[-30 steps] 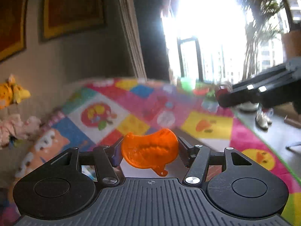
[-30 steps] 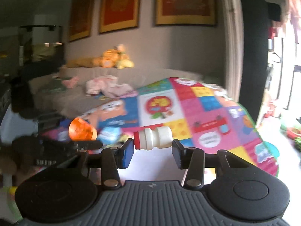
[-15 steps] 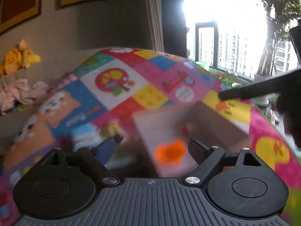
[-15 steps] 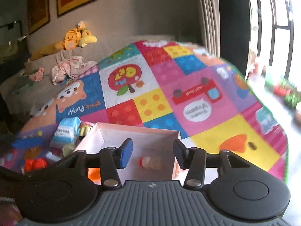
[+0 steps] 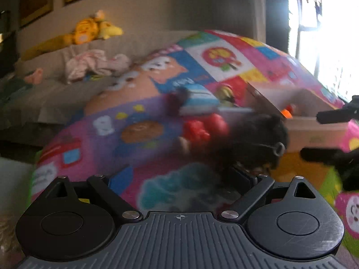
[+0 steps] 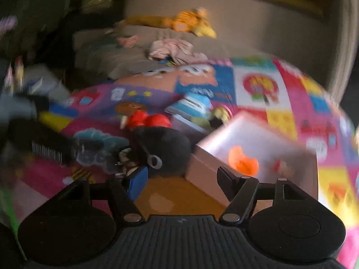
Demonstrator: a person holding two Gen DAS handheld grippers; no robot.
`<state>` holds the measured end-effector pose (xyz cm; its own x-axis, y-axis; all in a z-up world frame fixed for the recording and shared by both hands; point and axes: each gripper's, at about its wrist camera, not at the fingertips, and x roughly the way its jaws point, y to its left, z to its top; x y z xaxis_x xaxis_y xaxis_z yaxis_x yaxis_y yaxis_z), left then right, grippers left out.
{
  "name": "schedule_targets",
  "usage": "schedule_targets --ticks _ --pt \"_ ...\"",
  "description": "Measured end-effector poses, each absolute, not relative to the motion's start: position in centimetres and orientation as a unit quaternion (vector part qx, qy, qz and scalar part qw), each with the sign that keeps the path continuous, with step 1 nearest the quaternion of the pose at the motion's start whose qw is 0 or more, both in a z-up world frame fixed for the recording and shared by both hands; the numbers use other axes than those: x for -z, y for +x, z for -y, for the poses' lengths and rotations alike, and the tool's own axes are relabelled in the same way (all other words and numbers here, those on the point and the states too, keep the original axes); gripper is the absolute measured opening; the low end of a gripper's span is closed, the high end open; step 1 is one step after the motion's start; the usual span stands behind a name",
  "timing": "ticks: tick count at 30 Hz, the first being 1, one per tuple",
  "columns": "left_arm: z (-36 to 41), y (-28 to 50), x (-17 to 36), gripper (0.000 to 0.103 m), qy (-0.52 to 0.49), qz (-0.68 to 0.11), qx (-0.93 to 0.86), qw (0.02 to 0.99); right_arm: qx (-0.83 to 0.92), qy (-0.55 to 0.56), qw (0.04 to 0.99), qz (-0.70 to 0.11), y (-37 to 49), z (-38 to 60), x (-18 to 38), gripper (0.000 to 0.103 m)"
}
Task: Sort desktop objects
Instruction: 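Grasp the black plush cat with the right gripper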
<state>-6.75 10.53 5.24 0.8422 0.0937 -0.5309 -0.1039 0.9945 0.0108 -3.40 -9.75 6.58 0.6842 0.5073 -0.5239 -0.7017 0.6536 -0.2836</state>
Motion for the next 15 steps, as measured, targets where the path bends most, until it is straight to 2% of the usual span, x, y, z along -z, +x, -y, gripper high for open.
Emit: schedule_targets --ticks 4,9,10,11,15 --pt "-11.3 -7.4 -5.2 0.098 -0.024 -0.274 -0.049 0.96 -0.348 -0.273 0.879 -0.176 -2.6 5.6 -6.4 0.073" --pt "-10.8 -7.1 -4.1 0.099 -0.036 -0.289 -0.014 0.957 -0.348 -0.278 0.867 -0.221 1.9 2.2 -5.2 0.075" --pt "-10.7 -7.3 -4.0 0.099 -0.036 -0.29 -0.004 0.956 -0.351 -0.28 0.864 -0.229 2.3 2.1 -4.9 0.075" --pt "-10.6 -7.4 -3.9 0.1 -0.034 -0.29 0.002 0.956 -0.353 -0.283 0.86 -0.237 2.3 2.0 -4.6 0.069" --pt "-10.3 -7.7 -3.7 0.1 -0.033 -0.292 0.018 0.956 -0.365 -0.294 0.853 -0.229 -0.5 3.9 -4.7 0.064"
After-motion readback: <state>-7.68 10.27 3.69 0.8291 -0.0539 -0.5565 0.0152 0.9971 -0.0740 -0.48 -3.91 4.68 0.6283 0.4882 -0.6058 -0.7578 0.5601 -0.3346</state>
